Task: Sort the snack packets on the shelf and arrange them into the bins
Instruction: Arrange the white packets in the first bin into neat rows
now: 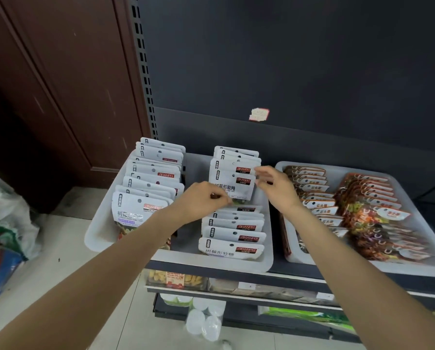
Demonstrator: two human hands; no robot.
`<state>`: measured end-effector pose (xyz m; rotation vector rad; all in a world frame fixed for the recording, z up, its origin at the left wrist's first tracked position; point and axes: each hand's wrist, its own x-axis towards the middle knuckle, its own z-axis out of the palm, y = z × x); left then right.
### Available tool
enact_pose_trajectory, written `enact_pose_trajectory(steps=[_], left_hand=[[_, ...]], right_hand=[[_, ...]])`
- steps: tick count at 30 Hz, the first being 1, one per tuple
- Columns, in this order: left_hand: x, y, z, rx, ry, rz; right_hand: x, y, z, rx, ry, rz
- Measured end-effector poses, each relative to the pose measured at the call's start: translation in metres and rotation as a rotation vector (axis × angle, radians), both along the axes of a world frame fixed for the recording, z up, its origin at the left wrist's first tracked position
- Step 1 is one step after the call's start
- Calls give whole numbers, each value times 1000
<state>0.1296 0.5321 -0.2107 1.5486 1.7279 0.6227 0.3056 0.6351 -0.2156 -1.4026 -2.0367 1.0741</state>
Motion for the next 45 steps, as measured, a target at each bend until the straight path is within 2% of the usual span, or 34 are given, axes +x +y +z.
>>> enact_pose_trajectory(steps=[4,10,15,18,21,26,29,32,36,39,42,45], left_hand=[[2,-9,3,-97,84,-122],[-1,-14,1,-123,56,-160],[-4,-21,-1,-155,62,-189],[-3,-20,-3,-165,27,-135],[-1,-10,-3,-233,77,-107],[3,-2,-1,-398,114,-223],[0,-4,-3,-408,167,-267],[-3,-6,-10,-409,142,-255],[0,-1,-10,-420,77,-236],[-2,3,-4,-334,78,-193],[-14,9,9,-59,-21,25],[-25,10,19,128,65,123]], right_hand=[[-6,13,-4,-15,-101,42],[-18,17,-12,118,-261,53],[-20,15,-5,339,-170,-80],[-18,13,-4,411,-96,-158],[-19,11,-5,411,-104,-134],[-21,10,-2,354,-76,-42],[-20,6,-2,396,-40,-90],[-20,2,-1,420,-20,-146],[-23,6,-7,293,-151,-27],[-22,14,-12,201,-326,76],[-20,18,-3,170,-371,113],[-19,16,0,172,-463,137]])
